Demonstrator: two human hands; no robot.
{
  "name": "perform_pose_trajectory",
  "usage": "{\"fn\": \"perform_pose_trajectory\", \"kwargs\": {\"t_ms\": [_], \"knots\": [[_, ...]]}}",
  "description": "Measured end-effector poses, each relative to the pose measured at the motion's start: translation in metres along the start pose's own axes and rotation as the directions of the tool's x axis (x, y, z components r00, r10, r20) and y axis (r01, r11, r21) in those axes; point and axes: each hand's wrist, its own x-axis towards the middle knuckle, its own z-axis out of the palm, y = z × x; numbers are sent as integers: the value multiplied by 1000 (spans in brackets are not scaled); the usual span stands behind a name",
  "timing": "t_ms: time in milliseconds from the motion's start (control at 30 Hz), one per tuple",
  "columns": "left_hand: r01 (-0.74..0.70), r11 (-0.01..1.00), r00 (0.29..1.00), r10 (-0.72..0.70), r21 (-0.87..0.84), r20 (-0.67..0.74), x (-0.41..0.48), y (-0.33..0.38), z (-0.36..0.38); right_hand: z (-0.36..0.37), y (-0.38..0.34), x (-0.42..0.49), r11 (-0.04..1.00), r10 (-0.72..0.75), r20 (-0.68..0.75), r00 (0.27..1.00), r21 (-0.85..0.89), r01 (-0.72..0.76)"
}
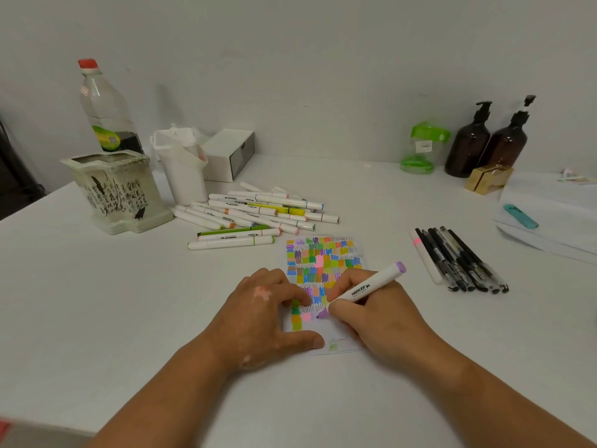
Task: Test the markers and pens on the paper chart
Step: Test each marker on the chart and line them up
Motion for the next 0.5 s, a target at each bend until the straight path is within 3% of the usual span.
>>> {"fn": "perform_pose_trajectory", "kwargs": {"t_ms": [500], "knots": [[0,1000,1000,0,-1,2,-1,1,-1,-1,-1,-1,999,-32,11,999,6,32]]}}
